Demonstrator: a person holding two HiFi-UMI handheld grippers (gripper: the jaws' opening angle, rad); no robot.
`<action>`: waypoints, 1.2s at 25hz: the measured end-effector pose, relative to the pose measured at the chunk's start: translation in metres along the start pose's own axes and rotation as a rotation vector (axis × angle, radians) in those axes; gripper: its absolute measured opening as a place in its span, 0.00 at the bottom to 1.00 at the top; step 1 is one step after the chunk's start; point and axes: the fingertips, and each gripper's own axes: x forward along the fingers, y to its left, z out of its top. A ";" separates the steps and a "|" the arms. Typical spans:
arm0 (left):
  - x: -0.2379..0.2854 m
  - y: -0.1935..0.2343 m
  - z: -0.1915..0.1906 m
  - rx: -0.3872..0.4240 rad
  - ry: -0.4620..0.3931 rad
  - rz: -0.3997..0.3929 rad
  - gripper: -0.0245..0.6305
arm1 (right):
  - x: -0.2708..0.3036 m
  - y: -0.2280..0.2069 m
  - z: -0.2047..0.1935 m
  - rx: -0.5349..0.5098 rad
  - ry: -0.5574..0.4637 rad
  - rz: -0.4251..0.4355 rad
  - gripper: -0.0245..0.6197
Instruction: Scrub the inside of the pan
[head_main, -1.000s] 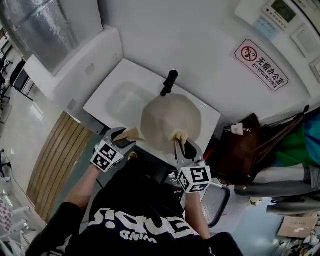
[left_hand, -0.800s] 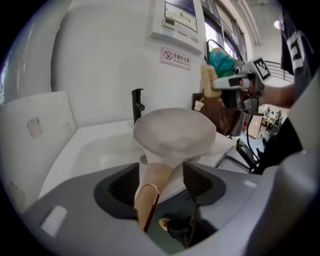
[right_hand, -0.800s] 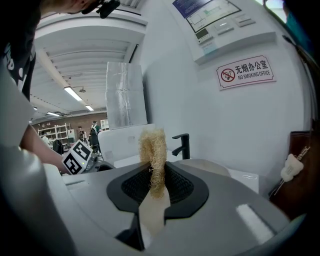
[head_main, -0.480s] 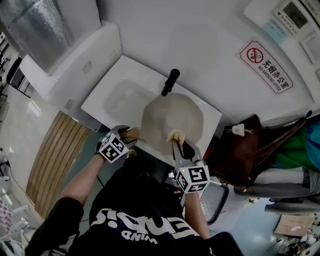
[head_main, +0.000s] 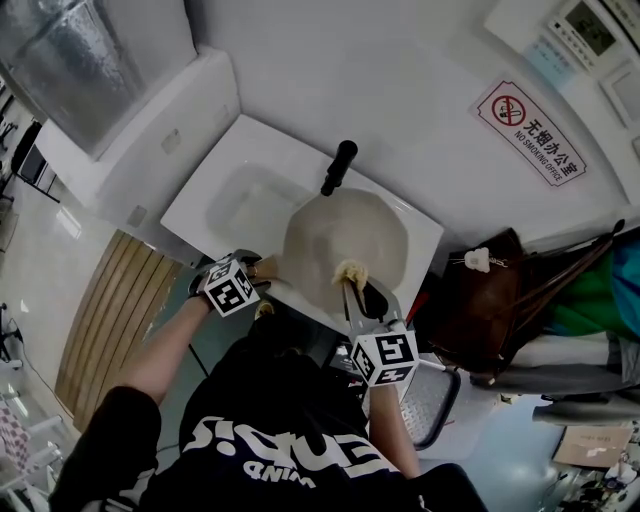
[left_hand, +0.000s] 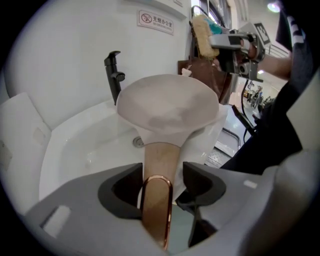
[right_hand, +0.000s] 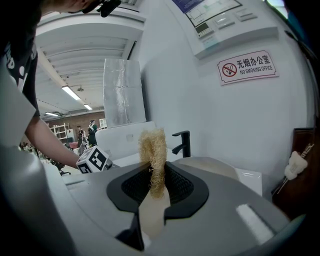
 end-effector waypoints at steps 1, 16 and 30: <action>0.000 0.000 0.000 -0.004 0.004 -0.010 0.42 | 0.000 0.000 0.000 0.001 -0.001 -0.001 0.15; 0.002 0.001 0.000 -0.025 0.082 -0.113 0.33 | 0.008 0.001 0.005 -0.012 -0.008 -0.007 0.15; -0.026 -0.010 0.020 0.023 0.087 -0.118 0.32 | 0.038 -0.007 -0.037 -0.233 0.221 0.077 0.15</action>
